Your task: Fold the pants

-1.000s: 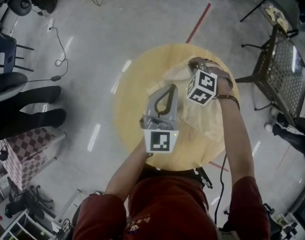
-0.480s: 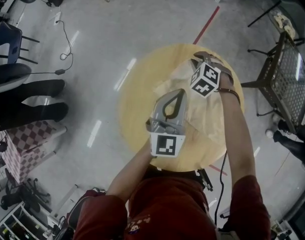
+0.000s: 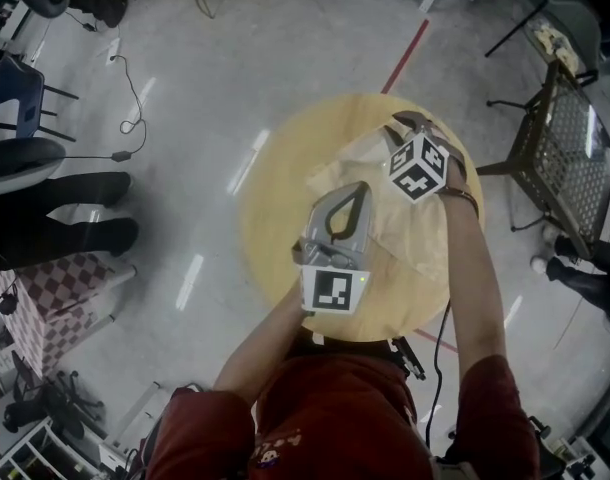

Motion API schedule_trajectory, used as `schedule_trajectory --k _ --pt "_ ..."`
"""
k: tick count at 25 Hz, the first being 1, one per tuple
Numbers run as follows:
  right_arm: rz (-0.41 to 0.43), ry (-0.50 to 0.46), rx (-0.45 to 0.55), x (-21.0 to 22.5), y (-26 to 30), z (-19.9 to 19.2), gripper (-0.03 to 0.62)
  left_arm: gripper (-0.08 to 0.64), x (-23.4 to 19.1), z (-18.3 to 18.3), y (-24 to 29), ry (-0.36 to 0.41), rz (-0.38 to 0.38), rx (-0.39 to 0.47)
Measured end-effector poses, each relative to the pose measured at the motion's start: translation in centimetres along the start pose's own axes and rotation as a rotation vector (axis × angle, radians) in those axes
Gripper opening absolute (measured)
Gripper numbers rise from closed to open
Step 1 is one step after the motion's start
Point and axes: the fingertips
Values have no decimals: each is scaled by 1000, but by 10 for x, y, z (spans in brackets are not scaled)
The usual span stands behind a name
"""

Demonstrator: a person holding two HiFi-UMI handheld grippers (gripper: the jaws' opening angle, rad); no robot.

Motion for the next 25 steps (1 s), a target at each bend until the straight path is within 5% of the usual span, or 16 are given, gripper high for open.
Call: schedule_trajectory --k 10,25 --pt "10 -21 -5 -4 6 15 94 6 -1 3 -8 8 8 5" --pt "-164 148 64 10 -69 3 94 6 -13 20 -24 17 19 58"
Point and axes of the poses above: the fingertips, and each gripper's own axes: y forward along the fingers, x to its right, z out of its top, and after that the axes turned 11 degrees about -z, right-handed
